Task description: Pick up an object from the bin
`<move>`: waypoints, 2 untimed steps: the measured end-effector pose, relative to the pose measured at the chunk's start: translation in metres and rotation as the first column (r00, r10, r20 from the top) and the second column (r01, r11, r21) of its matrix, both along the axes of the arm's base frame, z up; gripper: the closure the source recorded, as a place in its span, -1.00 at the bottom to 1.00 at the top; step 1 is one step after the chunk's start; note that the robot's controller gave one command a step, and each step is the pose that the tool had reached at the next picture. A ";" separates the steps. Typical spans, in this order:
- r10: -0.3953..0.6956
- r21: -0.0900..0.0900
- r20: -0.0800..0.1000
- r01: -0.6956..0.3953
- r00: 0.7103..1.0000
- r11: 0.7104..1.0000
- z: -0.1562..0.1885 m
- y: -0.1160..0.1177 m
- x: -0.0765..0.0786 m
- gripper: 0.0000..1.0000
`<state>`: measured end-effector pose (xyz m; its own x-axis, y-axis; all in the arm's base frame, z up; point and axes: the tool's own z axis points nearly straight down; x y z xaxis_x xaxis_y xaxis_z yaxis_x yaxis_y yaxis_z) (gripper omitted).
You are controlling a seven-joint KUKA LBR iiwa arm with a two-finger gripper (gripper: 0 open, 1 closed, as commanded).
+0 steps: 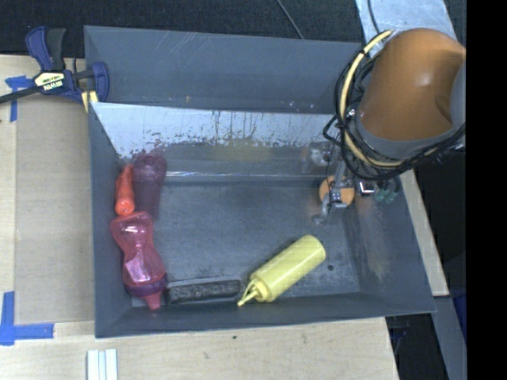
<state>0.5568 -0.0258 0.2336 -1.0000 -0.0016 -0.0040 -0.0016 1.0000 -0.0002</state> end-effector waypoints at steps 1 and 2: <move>0.000 0.000 0.000 0.000 1.000 1.000 0.000 0.000 0.000 -1.00; -0.032 0.001 0.000 0.032 0.999 0.999 -0.051 0.023 0.000 -1.00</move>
Offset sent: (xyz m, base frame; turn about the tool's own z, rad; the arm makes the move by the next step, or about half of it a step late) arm 0.0006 0.0228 -0.0493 0.0327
